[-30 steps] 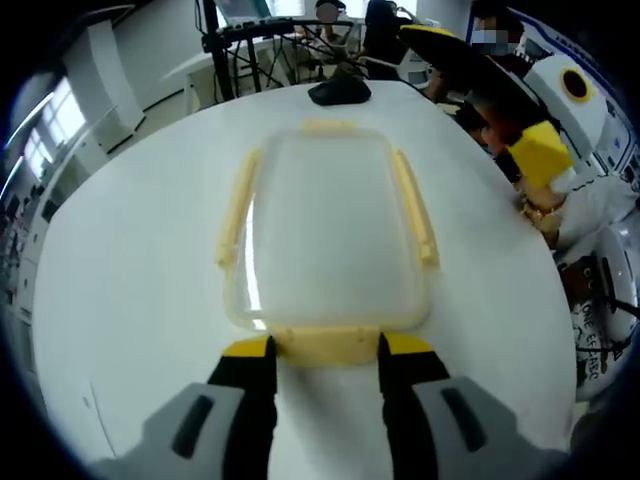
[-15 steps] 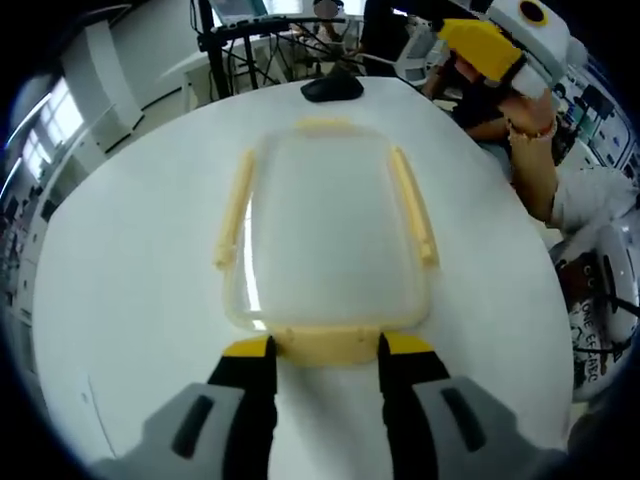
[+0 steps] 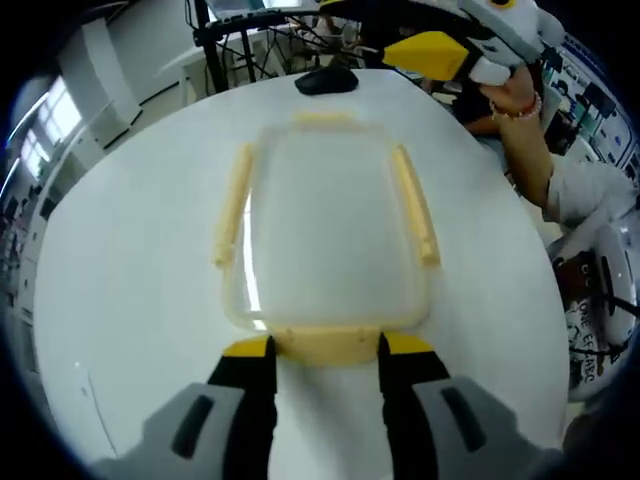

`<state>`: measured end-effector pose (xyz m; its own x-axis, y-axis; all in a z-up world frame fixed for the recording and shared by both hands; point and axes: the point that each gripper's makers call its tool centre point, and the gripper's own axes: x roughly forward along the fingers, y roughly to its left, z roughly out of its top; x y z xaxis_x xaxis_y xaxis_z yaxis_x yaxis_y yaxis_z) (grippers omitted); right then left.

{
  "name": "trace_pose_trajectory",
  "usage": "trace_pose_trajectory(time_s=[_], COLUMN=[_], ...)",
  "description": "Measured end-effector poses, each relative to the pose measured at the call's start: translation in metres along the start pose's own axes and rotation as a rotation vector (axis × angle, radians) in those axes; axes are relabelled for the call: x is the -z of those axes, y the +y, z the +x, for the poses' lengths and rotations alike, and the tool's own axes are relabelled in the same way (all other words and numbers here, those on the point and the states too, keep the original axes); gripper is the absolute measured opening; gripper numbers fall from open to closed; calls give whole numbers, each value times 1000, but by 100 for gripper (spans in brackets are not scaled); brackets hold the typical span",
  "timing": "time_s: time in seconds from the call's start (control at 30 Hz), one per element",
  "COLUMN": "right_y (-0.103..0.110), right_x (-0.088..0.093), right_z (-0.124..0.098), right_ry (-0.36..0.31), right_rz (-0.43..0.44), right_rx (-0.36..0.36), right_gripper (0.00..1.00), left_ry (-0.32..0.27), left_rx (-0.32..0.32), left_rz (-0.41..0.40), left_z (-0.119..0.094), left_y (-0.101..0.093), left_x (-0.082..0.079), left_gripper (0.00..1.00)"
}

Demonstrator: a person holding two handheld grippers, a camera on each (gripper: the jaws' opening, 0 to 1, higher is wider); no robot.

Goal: Snap each plastic latch of the storage box into its locked position after aligning the lid with the box until every specified latch is closed and the lid sits flush.

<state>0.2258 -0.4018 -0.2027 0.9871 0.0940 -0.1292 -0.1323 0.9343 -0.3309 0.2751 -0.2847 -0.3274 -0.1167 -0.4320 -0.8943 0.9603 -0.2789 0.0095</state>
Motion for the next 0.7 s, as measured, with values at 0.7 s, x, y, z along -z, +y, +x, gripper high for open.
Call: trace_pose_trajectory(time_s=[0.7], right_y=[-2], right_x=[26], right_z=[3], right_ry=[198], right_rz=[-171], right_rx=[-187], right_gripper=[41], left_ry=[68], left_rx=[2], left_rz=[9], left_z=[-2], left_y=[-10], left_x=[4], left_gripper=[40])
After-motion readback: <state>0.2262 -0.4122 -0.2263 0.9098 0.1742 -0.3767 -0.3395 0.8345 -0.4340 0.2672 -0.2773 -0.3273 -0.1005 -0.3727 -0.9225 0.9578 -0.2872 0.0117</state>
